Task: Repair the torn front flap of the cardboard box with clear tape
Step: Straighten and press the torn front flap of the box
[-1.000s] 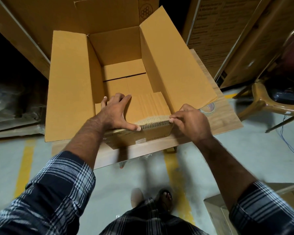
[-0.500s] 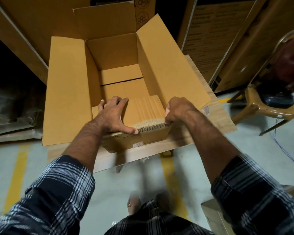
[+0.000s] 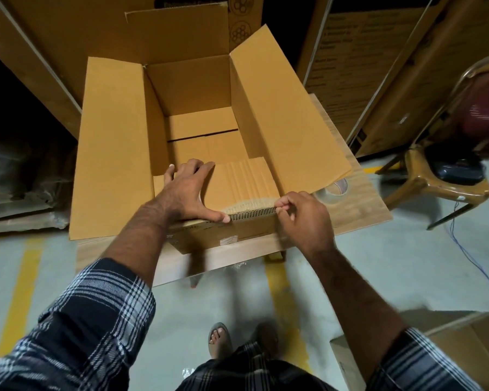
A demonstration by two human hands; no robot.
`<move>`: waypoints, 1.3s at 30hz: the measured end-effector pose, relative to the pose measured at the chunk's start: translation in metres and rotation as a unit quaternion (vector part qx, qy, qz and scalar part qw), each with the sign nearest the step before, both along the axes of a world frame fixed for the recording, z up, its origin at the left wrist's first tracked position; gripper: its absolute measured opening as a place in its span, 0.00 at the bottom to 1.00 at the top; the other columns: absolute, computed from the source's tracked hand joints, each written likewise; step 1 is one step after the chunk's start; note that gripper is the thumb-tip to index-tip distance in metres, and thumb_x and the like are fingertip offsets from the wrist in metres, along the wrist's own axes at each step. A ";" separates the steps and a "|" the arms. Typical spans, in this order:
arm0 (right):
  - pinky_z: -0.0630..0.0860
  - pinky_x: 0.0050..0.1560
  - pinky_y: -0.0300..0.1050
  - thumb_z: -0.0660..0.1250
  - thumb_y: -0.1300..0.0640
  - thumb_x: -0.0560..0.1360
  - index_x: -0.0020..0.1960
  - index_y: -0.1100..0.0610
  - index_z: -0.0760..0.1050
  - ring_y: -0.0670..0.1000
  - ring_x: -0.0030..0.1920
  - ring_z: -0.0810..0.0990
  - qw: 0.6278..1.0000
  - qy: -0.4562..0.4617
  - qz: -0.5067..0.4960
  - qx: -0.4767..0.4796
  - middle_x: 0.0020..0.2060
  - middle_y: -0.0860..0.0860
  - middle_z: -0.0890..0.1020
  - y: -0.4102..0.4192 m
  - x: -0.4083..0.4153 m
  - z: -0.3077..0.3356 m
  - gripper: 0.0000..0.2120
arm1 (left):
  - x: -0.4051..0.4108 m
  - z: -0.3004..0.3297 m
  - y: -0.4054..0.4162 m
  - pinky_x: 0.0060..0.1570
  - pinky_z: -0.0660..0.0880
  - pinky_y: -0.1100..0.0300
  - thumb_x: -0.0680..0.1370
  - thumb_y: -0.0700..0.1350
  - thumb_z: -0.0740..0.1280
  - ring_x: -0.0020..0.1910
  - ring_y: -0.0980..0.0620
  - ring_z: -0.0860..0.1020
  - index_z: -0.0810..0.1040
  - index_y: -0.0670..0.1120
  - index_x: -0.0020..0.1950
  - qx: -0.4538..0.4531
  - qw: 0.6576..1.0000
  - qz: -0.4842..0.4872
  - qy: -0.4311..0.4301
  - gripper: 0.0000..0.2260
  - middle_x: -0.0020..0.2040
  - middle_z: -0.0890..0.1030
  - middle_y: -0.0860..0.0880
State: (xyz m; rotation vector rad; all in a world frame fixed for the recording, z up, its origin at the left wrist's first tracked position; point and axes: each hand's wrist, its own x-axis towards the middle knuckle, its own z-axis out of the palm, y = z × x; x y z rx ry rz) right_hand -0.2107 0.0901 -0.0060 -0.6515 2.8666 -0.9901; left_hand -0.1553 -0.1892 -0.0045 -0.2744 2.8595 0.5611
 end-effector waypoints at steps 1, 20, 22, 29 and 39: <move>0.80 0.46 0.48 0.70 0.58 0.75 0.48 0.49 0.82 0.47 0.43 0.79 1.000 -0.007 0.000 0.010 0.45 0.47 0.81 -0.002 -0.002 0.000 0.05 | 0.000 0.000 0.000 0.78 0.42 0.34 0.51 0.81 0.65 0.77 0.45 0.60 0.54 0.51 0.82 0.002 1.000 -0.001 -0.004 0.66 0.77 0.62 0.47; 0.77 0.62 0.53 0.71 0.52 0.77 0.67 0.48 0.75 0.53 0.63 0.76 0.987 -0.043 0.087 0.129 0.66 0.51 0.75 -0.081 -0.060 0.061 0.19 | 0.007 0.033 0.004 0.75 0.44 0.31 0.54 0.84 0.66 0.74 0.47 0.61 0.56 0.53 0.81 -0.046 0.998 -0.009 0.038 0.62 0.75 0.64 0.49; 0.75 0.65 0.55 0.70 0.51 0.78 0.72 0.49 0.71 0.54 0.66 0.75 0.988 -0.041 0.099 0.113 0.68 0.52 0.73 -0.082 -0.058 0.066 0.24 | 0.009 0.049 0.006 0.76 0.48 0.34 0.62 0.79 0.67 0.73 0.47 0.63 0.60 0.53 0.80 -0.052 0.996 -0.001 0.066 0.53 0.74 0.66 0.49; 0.71 0.62 0.43 0.59 0.49 0.85 0.63 0.52 0.80 0.50 0.59 0.77 0.997 0.017 0.063 -0.038 0.59 0.53 0.78 -0.046 -0.035 0.087 0.15 | 0.052 0.100 0.029 0.64 0.69 0.46 0.78 0.60 0.66 0.65 0.49 0.75 0.73 0.53 0.71 -0.149 0.972 -0.003 0.181 0.23 0.66 0.78 0.51; 0.85 0.47 0.58 0.74 0.49 0.74 0.41 0.48 0.82 0.52 0.40 0.85 0.980 -0.124 -0.080 -0.130 0.36 0.48 0.85 0.032 0.046 0.058 0.05 | 0.151 0.079 0.061 0.53 0.76 0.50 0.75 0.70 0.61 0.53 0.55 0.76 0.79 0.56 0.60 -0.048 0.988 -0.016 0.147 0.23 0.55 0.79 0.57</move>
